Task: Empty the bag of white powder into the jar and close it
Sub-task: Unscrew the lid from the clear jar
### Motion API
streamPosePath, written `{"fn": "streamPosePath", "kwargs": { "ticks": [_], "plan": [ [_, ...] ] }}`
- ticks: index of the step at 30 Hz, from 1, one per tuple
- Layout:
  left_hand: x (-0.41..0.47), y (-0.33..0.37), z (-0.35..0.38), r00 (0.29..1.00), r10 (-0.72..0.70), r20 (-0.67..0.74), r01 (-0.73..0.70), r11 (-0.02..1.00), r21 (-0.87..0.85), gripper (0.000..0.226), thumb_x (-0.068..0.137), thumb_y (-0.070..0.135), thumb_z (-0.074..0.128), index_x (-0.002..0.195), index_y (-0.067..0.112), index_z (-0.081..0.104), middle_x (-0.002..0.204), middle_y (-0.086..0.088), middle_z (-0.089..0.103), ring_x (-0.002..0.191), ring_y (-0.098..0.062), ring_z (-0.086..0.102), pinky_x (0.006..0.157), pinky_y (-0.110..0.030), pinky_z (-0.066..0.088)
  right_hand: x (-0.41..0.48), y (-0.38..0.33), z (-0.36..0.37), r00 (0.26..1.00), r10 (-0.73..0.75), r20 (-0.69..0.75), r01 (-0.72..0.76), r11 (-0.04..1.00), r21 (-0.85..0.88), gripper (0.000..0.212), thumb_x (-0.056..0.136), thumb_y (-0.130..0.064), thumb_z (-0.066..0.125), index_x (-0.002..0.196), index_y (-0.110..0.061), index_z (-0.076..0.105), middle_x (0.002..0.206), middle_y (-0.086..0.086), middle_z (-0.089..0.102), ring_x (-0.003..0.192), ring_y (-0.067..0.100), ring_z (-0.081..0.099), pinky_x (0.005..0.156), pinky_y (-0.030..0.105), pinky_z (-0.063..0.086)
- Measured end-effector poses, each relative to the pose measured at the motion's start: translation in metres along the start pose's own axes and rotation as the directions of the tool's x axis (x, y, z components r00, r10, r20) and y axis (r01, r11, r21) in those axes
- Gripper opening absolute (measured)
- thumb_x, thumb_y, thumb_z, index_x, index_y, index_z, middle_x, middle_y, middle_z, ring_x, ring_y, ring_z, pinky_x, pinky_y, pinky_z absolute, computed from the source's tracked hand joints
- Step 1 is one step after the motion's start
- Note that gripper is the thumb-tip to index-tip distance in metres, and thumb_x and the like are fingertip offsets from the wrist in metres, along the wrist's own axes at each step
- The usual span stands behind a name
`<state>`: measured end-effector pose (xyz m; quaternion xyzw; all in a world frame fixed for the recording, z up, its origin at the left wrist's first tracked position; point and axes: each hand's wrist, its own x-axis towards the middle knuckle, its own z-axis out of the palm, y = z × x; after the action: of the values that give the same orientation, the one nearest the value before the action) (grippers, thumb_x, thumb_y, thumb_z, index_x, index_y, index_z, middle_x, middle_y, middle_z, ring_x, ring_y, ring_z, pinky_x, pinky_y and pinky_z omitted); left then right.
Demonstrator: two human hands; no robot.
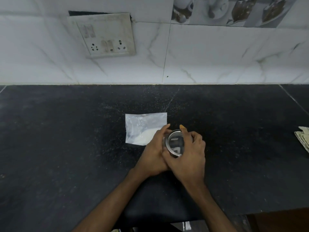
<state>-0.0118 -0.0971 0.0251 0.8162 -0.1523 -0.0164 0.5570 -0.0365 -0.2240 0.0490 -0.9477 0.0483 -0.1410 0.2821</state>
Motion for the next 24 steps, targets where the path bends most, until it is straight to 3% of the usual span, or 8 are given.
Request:
{"fn": "streamPosePath", "kwargs": {
  "ticks": [4, 10, 19, 24],
  "plan": [
    [-0.023, -0.009, -0.017, 0.998, -0.037, -0.050, 0.035, 0.999, -0.040, 0.101, 0.069, 0.016, 0.086, 0.148, 0.018, 0.023, 0.129, 0.012, 0.060, 0.120, -0.011, 0.060, 0.106, -0.035, 0.046, -0.018, -0.021, 0.013, 1.000, -0.021, 0.001, 0.021, 1.000, 0.011, 0.087, 0.069, -0.064, 0.065, 0.145, -0.026, 0.046, 0.128, 0.005, 0.049, 0.114, 0.021, 0.048, 0.090, 0.041, 0.054],
    [-0.039, -0.015, -0.040, 0.993, -0.070, -0.092, 0.068, 0.997, -0.030, 0.098, 0.067, 0.008, 0.086, 0.146, 0.020, 0.029, 0.127, 0.018, 0.060, 0.115, 0.001, 0.061, 0.097, -0.013, 0.046, -0.026, -0.041, 0.029, 0.998, -0.068, -0.002, 0.068, 0.997, 0.024, 0.087, 0.069, -0.063, 0.067, 0.144, -0.024, 0.048, 0.128, 0.006, 0.050, 0.115, 0.024, 0.050, 0.092, 0.043, 0.053],
    [-0.044, -0.015, -0.052, 0.981, -0.092, -0.169, 0.083, 0.995, -0.055, 0.094, 0.061, 0.030, 0.085, 0.142, 0.021, 0.037, 0.134, 0.010, 0.056, 0.123, -0.004, 0.056, 0.105, -0.024, 0.046, -0.020, -0.057, 0.033, 0.989, -0.138, 0.053, 0.136, 0.990, 0.046, 0.088, 0.071, -0.069, 0.061, 0.146, -0.026, 0.045, 0.134, 0.005, 0.049, 0.119, 0.023, 0.048, 0.099, 0.043, 0.049],
    [-0.044, -0.015, -0.052, 0.983, -0.106, -0.151, 0.095, 0.992, -0.081, 0.106, 0.067, 0.018, 0.087, 0.151, 0.019, 0.023, 0.145, 0.004, 0.046, 0.132, -0.006, 0.050, 0.108, -0.018, 0.040, -0.014, -0.058, 0.023, 0.974, -0.192, 0.118, 0.182, 0.979, 0.093, 0.091, 0.072, -0.074, 0.050, 0.151, -0.032, 0.036, 0.155, -0.001, 0.037, 0.143, 0.018, 0.032, 0.115, 0.042, 0.031]
  ]
}}
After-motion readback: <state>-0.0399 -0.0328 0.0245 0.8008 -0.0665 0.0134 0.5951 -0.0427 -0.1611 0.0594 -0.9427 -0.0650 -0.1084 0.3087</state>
